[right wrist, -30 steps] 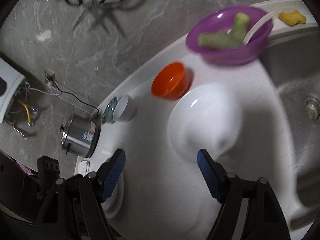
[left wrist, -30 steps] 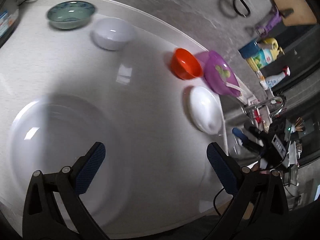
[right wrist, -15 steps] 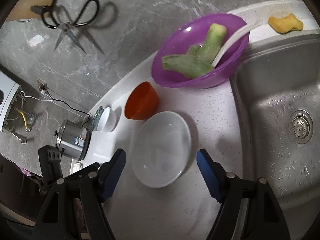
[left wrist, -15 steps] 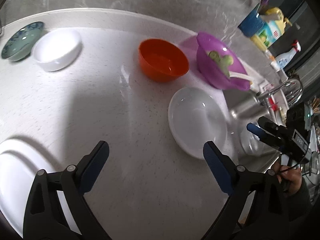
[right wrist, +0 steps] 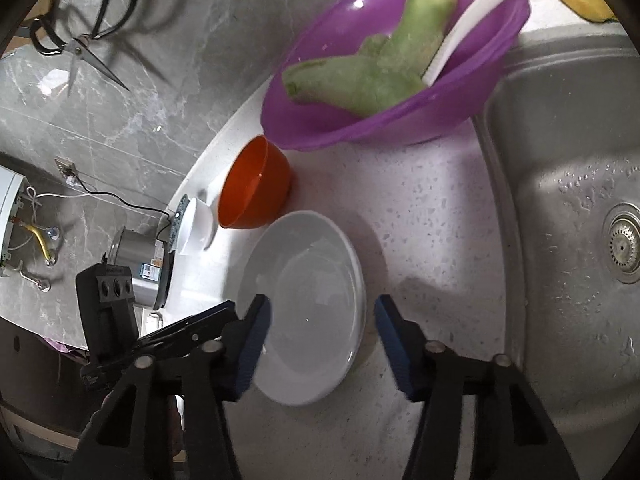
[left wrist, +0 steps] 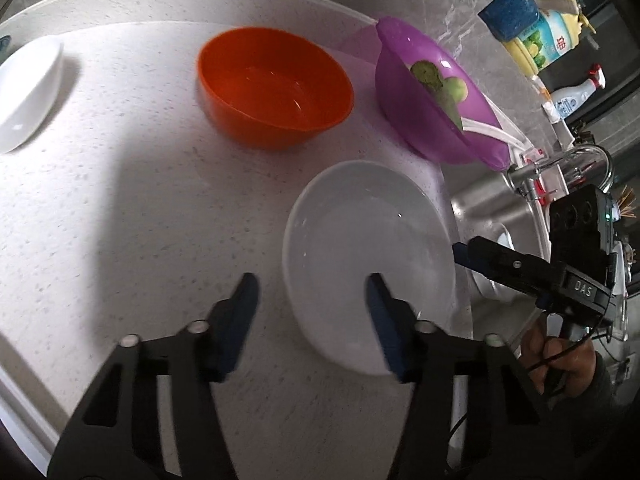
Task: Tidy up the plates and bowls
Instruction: 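Move both grippers to the small white plate by the sink and grasp its rim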
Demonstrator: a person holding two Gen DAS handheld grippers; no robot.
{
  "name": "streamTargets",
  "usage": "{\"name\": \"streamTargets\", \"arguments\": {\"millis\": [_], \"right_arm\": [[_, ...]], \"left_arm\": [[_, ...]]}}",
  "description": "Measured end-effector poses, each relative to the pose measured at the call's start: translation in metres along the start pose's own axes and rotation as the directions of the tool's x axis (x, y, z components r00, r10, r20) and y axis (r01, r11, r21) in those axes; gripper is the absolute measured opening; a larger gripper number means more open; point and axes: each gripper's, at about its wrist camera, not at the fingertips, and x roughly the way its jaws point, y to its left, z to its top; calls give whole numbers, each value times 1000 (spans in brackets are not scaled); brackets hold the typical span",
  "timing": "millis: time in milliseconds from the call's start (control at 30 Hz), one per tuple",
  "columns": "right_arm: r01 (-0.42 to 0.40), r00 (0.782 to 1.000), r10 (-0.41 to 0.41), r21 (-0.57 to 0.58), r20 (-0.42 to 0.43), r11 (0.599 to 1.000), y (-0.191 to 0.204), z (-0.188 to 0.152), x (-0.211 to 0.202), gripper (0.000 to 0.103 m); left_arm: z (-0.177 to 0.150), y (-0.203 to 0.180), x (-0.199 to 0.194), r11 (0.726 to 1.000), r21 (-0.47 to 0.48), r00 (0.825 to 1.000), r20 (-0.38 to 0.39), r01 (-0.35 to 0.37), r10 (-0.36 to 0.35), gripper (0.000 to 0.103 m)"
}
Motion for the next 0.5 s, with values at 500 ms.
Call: {"name": "streamTargets", "arguments": {"millis": [500], "right_arm": [[41, 997, -38, 36, -64, 999, -12, 1, 18, 31]], "left_arm": [[6, 3, 25, 999, 5, 999, -28, -33, 33, 31]]}}
